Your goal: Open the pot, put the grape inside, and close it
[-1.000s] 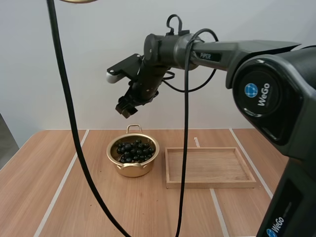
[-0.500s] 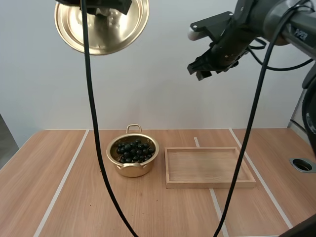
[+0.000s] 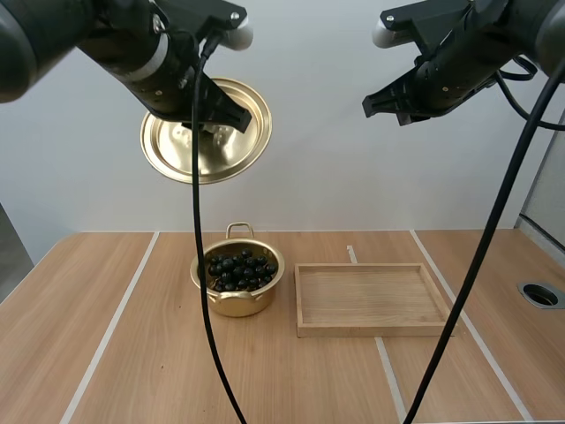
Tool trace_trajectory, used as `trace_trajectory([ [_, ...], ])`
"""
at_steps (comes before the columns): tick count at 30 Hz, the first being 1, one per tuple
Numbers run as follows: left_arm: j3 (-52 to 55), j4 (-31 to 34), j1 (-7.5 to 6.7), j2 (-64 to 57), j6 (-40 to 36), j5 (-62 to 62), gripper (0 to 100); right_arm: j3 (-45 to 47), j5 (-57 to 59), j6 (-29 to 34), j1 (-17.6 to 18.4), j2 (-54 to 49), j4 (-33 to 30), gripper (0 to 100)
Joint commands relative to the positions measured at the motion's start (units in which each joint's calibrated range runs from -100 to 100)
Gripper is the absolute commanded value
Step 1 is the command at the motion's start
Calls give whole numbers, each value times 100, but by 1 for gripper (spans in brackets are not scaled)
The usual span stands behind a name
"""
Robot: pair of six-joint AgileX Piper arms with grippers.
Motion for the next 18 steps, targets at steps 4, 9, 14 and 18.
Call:
trace_trajectory([
  [4,495,-370,-17,354,5,-908,0,292,-36,103,-23,-400,10,0],
  [9,916,-839,-17,623,146,-1451,0,440,-54,163,-23,-551,-3,0],
  [14,1521,-839,-17,800,167,-2503,0,554,-54,163,-23,-624,-3,0],
  [18,2032,-839,-17,951,238,-3297,0,584,-27,199,-23,-624,32,0],
])
